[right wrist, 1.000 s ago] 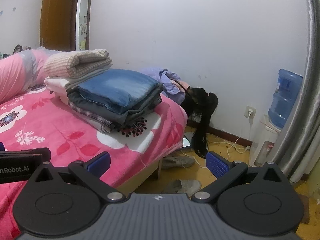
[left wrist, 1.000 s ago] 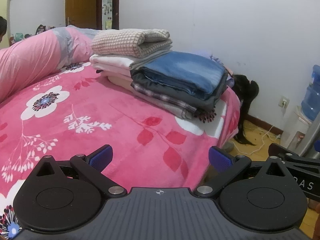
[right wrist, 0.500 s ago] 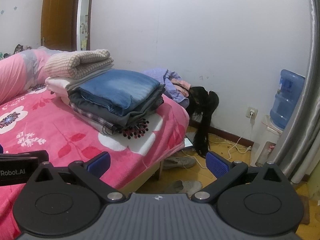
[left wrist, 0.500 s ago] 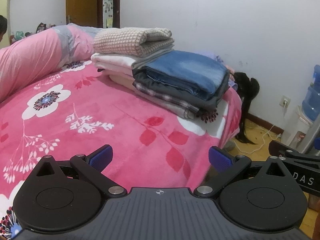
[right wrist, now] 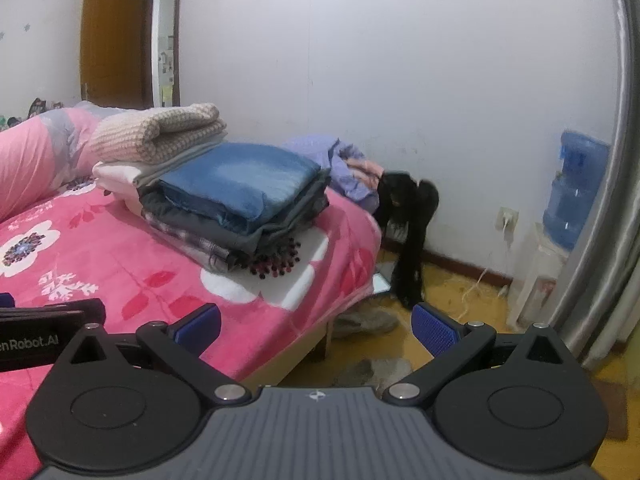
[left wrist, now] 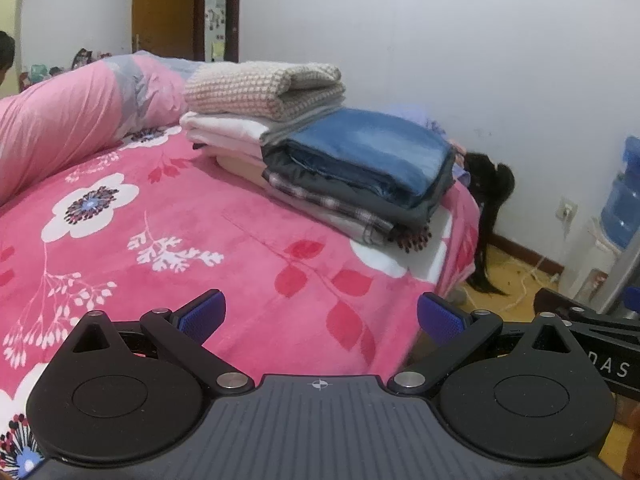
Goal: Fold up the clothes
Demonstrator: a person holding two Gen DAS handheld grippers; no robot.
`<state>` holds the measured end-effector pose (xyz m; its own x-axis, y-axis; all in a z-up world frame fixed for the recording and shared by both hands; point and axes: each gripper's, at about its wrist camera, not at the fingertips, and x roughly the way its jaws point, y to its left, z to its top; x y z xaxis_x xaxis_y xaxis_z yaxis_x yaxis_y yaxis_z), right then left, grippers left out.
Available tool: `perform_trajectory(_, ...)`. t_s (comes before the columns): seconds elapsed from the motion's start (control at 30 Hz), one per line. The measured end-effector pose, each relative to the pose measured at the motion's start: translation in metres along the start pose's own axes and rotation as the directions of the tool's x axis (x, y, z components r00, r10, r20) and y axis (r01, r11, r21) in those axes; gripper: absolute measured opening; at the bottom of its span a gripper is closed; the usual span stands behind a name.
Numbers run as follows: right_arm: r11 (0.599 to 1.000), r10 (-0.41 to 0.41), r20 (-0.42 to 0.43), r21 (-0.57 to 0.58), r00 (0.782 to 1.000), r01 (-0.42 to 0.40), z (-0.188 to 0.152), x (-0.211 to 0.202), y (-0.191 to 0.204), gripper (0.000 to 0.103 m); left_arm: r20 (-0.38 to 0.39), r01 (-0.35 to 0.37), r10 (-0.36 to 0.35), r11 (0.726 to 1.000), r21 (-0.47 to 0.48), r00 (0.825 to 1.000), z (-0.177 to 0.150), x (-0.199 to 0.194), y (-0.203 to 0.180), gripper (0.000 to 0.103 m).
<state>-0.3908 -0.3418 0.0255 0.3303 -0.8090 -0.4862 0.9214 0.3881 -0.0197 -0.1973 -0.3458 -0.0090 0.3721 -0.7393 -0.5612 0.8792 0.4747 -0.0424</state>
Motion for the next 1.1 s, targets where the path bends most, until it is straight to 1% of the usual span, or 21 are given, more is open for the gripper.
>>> perform_trajectory(0.1, 1.0, -0.019, 0.013, 0.007, 1.0, 0.019, 0.001, 0.001, -0.006, 0.103, 0.007, 0.014, -0.014, 1.0, 0.016, 1.0, 0.001, -0.001, -0.002, 0.103)
perform_trajectory(0.17, 0.999, -0.036, 0.008, 0.018, 0.999, 0.036, 0.0, 0.004, -0.01, 0.103, 0.01, 0.0, 0.0, 0.999, 0.032, 1.0, 0.002, -0.002, -0.005, 0.103)
perform_trajectory(0.3, 0.998, -0.036, -0.004, 0.055, 0.999, 0.037, 0.0, 0.01, -0.018, 0.103, 0.027, -0.008, 0.007, 0.999, 0.038, 1.0, 0.005, -0.003, -0.004, 0.103)
perform_trajectory(0.47, 0.999, -0.014, -0.022, 0.04, 1.0, 0.015, 0.0, 0.018, -0.017, 0.103, 0.009, -0.016, 0.016, 1.0, -0.018, 1.0, 0.008, 0.001, -0.001, 0.103)
perform_trajectory(0.53, 0.999, -0.009, -0.007, 0.04, 1.0, 0.01, 0.0, 0.016, -0.018, 0.103, 0.018, -0.014, 0.014, 1.0, 0.0, 1.0, 0.009, -0.001, -0.003, 0.103)
perform_trajectory(0.63, 0.998, -0.025, -0.009, 0.052, 1.0, 0.025, -0.002, 0.016, -0.022, 0.103, 0.028, -0.026, 0.026, 0.999, 0.02, 0.999, 0.01, -0.002, -0.006, 0.103)
perform_trajectory(0.77, 0.997, -0.026, -0.033, 0.07, 0.999, 0.028, -0.007, 0.016, -0.028, 0.103, 0.022, -0.029, 0.028, 1.0, 0.012, 0.999, 0.009, 0.0, -0.006, 0.103)
perform_trajectory(0.93, 0.997, -0.034, -0.023, 0.064, 0.999, 0.036, -0.007, 0.017, -0.026, 0.103, 0.037, -0.019, 0.019, 1.0, -0.002, 0.999, 0.008, -0.001, -0.006, 0.103)
perform_trajectory(1.0, 0.998, -0.031, -0.02, 0.059, 0.999, 0.032, -0.005, 0.019, -0.023, 0.103, 0.032, -0.016, 0.015, 1.0, 0.01, 0.999, 0.008, 0.0, -0.007, 0.103)
perform_trajectory(1.1, 0.998, -0.027, -0.016, 0.053, 1.0, 0.028, -0.003, 0.022, -0.019, 0.103, 0.05, -0.016, 0.014, 0.999, 0.04, 0.999, 0.007, 0.0, -0.008, 0.103)
